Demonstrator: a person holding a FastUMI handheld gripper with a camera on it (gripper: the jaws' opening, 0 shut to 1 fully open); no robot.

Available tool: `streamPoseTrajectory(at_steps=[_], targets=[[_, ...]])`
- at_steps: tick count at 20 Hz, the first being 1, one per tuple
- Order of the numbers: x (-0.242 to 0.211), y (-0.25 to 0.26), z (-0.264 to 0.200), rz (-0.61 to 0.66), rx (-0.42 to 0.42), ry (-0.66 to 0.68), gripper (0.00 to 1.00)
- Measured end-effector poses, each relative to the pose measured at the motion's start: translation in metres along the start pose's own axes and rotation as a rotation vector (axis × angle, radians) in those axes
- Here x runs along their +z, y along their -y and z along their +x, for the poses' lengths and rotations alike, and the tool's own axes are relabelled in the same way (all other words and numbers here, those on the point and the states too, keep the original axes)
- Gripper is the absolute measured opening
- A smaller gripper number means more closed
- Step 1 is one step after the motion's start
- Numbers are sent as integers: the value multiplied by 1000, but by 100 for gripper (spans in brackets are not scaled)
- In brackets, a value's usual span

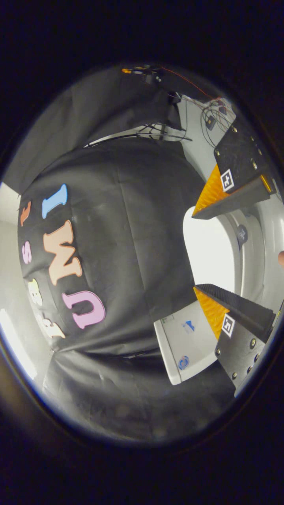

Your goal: Open the toilet lid.

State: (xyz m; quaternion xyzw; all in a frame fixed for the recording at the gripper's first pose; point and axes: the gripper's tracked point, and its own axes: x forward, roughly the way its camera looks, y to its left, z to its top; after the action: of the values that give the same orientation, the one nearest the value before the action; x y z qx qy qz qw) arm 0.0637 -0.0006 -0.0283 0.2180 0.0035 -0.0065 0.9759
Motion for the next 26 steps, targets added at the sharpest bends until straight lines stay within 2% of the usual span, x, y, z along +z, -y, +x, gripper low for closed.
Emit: streamPoseTrajectory(at_steps=[4,6,9,10,12,15,19,21,23,24,26], targets=[[-11,-5,22,179,35,20,95],[-21,1,30,254,28,17,95],[-40,19,43,379,-34,-1,93],[-51,23,49,400,-52,-19,88],[-73,23,55,440,-69,-71,89],[-108,43,56,476,-145,-138,89],[-125,65,53,566,-217,-126,89],[-138,64,57,596,-230,-159,89],[-146,60,61,580,-238,-193,79],[-143,57,61,585,-224,-203,75],[-149,49,62,604,-186,-222,75]])
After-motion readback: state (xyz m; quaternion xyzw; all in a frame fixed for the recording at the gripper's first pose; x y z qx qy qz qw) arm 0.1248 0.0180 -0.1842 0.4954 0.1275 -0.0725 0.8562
